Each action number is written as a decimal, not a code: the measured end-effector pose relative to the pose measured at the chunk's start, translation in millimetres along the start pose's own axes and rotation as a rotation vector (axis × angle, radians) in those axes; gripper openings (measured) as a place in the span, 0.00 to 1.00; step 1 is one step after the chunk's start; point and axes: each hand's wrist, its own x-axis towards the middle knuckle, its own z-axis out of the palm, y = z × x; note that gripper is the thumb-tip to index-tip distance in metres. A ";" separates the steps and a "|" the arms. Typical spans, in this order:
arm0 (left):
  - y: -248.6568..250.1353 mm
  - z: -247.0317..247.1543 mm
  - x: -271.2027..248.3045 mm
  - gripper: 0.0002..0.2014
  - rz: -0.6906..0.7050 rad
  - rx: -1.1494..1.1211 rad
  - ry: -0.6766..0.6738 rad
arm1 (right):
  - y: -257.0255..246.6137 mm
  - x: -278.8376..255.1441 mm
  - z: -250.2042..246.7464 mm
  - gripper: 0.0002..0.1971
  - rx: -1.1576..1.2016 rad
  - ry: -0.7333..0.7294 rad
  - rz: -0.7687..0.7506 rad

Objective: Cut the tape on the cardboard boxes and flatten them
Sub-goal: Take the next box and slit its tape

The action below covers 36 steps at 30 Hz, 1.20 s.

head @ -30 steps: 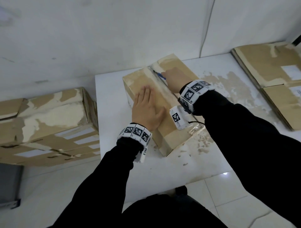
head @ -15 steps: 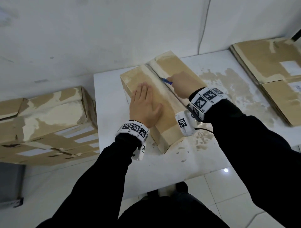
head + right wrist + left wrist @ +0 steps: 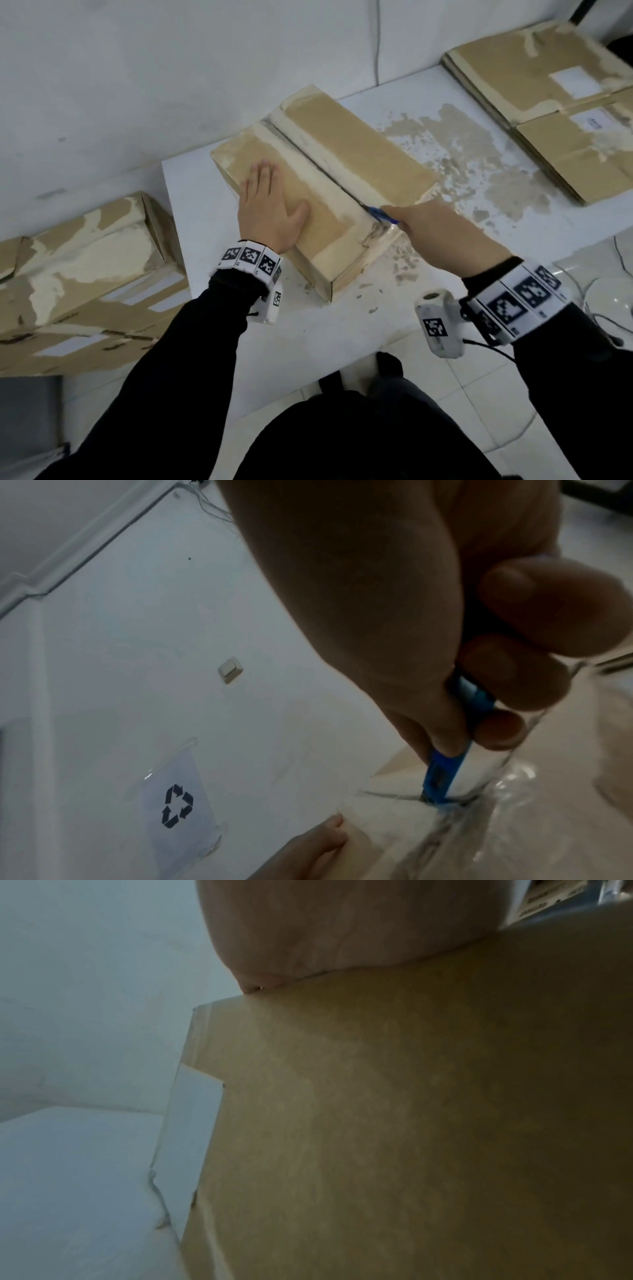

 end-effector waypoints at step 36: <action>90.4 -63.7 33.2 0.24 0.496 0.250 -0.522 | 53.8 -53.2 13.8 0.22 0.350 0.149 0.044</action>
